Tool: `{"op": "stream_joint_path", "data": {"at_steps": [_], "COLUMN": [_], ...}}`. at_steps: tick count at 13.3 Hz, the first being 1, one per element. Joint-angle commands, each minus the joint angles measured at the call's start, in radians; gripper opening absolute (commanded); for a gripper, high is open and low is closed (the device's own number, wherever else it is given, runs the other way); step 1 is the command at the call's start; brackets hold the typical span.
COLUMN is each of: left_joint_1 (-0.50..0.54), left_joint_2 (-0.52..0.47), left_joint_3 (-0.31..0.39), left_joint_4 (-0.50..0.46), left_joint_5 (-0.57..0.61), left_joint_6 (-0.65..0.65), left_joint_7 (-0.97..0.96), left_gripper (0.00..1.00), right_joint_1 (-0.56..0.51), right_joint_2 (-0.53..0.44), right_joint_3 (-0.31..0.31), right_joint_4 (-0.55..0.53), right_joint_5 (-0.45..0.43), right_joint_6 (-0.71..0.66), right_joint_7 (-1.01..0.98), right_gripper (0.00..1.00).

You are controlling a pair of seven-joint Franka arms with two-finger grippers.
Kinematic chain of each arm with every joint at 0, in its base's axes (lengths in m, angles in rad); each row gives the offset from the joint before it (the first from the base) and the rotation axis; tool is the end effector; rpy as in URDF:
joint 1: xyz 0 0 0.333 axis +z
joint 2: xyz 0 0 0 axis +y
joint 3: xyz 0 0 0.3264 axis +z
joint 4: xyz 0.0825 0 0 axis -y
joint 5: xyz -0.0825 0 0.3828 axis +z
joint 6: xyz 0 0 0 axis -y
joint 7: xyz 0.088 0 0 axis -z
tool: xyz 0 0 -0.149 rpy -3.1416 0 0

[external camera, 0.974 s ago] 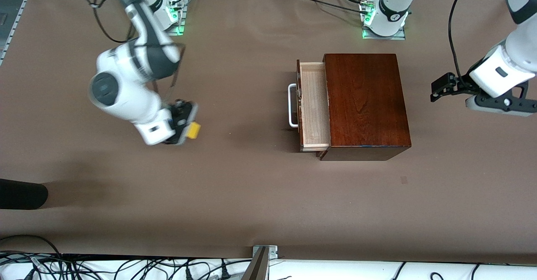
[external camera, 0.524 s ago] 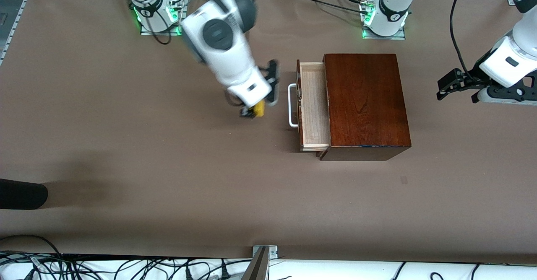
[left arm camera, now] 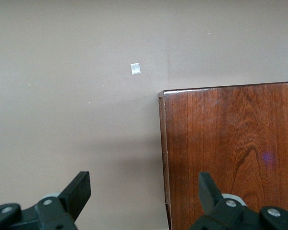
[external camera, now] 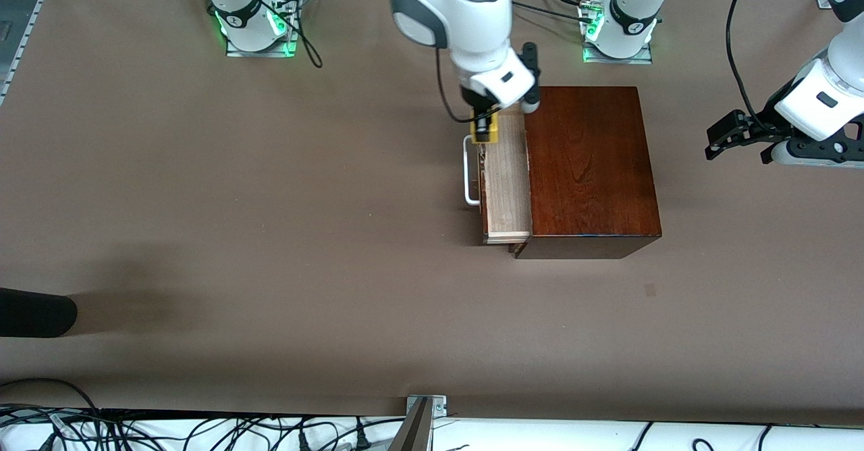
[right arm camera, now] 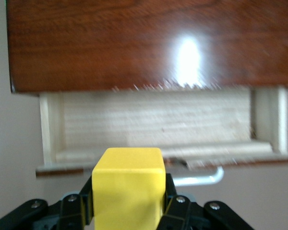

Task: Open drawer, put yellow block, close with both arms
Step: 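Carry the yellow cube with the right gripper over the open drawer, then lower the cube into the drawer and open the right gripper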

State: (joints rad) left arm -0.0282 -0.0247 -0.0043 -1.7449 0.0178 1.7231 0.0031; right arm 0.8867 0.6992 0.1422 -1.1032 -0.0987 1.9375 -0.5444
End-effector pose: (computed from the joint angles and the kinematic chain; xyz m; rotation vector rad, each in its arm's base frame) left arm 0.5534 -0.0156 0.5372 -3.1234 0.0598 -0.0049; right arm 0.4330 0.6391 0.3895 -2.2050 -2.1873 -0.2151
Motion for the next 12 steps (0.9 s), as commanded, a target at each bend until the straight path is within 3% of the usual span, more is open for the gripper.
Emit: {"op": "stream_joint_path", "data": {"at_steps": [1, 4, 12], "left_joint_1": [0.005, 0.005, 0.004], "left_joint_2": [-0.023, -0.023, -0.023], "left_joint_3": [-0.008, -0.009, -0.013], "left_joint_4": [-0.01, -0.007, -0.005], "left_joint_5": [0.005, 0.005, 0.005], "left_joint_6": [-0.02, -0.042, -0.046], "left_joint_7": [-0.009, -0.011, -0.011], "left_gripper": [1.0, 1.0, 1.0], "right_joint_1": [0.025, 0.054, 0.066], "right_joint_2": [0.111, 0.166, 0.2], "right_joint_3": [-0.016, -0.021, -0.032], "right_joint_4": [0.097, 0.125, 0.125], "right_joint_5": [-0.044, -0.047, -0.07], "right_joint_6": [0.044, 0.046, 0.052], "right_joint_7": [-0.014, -0.014, -0.023], "right_gripper": [0.0, 0.0, 0.0]}}
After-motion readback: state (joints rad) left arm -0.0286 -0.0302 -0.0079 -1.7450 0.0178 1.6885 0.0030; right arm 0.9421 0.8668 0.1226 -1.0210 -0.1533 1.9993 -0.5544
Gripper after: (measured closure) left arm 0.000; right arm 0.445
